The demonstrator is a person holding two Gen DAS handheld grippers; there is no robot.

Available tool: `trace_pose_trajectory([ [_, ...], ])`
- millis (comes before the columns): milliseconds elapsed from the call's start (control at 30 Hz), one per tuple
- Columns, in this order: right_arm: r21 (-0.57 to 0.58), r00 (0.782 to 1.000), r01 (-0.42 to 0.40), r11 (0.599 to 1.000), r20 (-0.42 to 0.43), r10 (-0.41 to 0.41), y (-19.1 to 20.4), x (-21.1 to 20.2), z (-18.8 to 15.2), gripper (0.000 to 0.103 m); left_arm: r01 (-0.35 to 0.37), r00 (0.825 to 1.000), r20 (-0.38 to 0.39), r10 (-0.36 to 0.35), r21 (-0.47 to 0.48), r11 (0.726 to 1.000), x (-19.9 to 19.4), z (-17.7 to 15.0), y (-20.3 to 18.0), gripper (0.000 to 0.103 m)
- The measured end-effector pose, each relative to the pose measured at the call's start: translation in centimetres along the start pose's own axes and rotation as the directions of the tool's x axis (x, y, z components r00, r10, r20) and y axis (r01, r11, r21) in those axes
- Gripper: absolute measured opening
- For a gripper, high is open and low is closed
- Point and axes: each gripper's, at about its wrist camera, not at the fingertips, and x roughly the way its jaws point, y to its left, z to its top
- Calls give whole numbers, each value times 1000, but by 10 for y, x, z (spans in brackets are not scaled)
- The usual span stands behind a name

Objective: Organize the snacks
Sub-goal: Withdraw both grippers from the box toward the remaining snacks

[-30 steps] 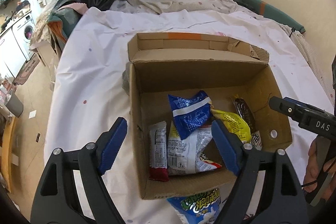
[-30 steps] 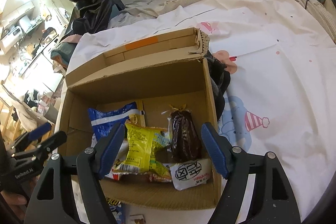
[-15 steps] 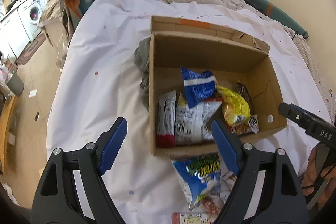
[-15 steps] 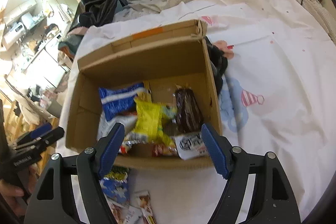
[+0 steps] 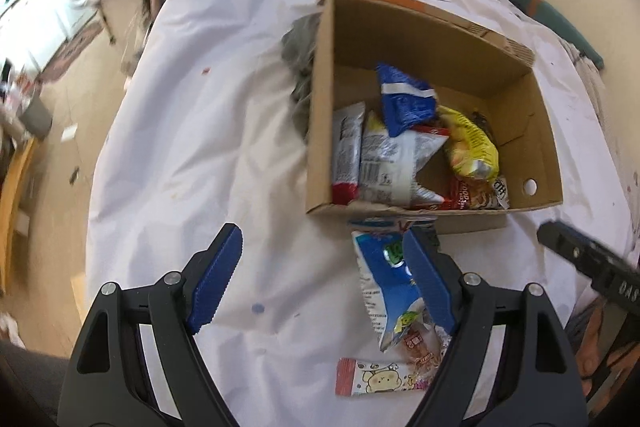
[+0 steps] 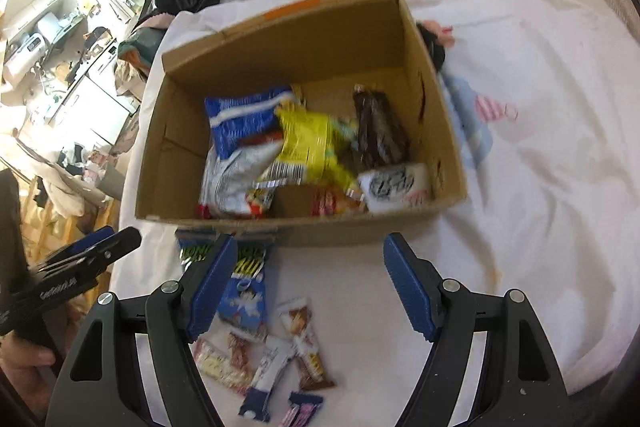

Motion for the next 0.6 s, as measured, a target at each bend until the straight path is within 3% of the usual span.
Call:
trace_pose_trajectory([
  [300, 115, 987, -97, 989, -114, 110, -4, 33, -4, 90, -4, 1000, -13, 3, -109, 994, 1, 3, 21, 80],
  [467, 198, 945, -208, 958, -212, 249, 3, 63, -9, 94, 14, 999, -45, -20, -135, 991, 6, 4, 23, 80],
  [533, 194, 938, -200, 960, -247, 245, 8, 71, -11, 94, 19, 998, -62, -28, -144, 989, 11, 3, 22, 80],
  [600, 158, 949, -162, 974, -245, 198, 10, 69, -11, 94, 28, 996, -83, -40, -139, 990, 16, 1, 17, 80],
])
